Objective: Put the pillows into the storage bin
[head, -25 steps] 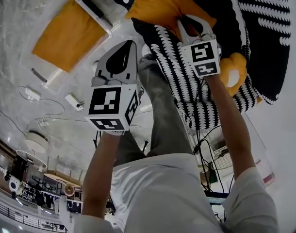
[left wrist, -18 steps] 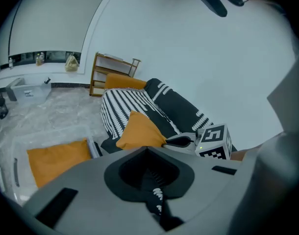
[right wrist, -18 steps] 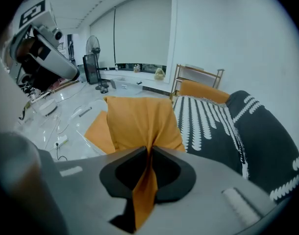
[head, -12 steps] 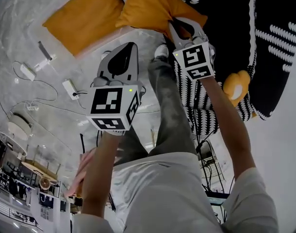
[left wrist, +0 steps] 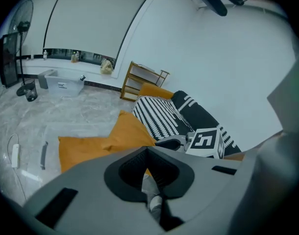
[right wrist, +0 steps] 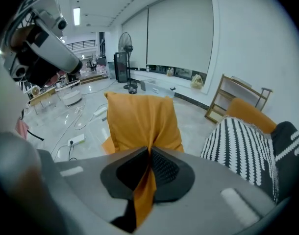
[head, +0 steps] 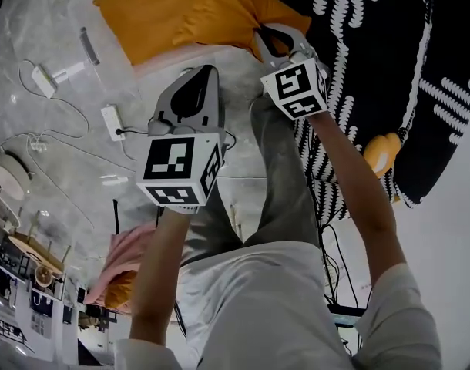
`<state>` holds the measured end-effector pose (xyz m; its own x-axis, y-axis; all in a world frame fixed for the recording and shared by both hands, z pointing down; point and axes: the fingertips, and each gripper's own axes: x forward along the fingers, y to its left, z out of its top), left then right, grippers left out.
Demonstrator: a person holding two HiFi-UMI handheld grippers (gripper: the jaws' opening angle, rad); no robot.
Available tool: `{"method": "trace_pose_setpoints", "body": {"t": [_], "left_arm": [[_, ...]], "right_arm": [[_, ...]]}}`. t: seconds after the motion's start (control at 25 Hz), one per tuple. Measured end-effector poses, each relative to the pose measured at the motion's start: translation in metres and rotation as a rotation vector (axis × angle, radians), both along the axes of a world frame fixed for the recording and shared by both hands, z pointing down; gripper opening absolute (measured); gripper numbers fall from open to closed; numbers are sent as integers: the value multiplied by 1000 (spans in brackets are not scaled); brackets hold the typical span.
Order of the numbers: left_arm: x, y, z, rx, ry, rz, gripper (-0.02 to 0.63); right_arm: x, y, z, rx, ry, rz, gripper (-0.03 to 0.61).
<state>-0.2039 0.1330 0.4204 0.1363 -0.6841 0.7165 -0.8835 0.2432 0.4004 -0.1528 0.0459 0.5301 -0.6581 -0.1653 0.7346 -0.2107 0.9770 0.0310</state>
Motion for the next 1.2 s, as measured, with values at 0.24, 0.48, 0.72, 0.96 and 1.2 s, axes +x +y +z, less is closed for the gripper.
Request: {"method": "trace_pose_setpoints", "body": {"t": [0.24, 0.48, 0.72, 0.96, 1.2], "left_arm": [[-48, 27, 15, -16, 6, -78, 9], [-81, 52, 29, -37, 15, -154, 9], [-101, 62, 46, -57, 24, -194, 9], [-112, 66, 64, -82, 26, -210, 9], [-99, 59, 65, -89, 30, -188, 9]], "right_arm": [[-64, 22, 28, 15, 18, -133, 35], [-108, 48, 65, 39, 64, -284, 35], [-132, 62, 108, 53, 111, -382, 29], [-121, 62, 170, -22, 235, -371, 20], [-96, 81, 182, -108, 258, -368, 35]]}}
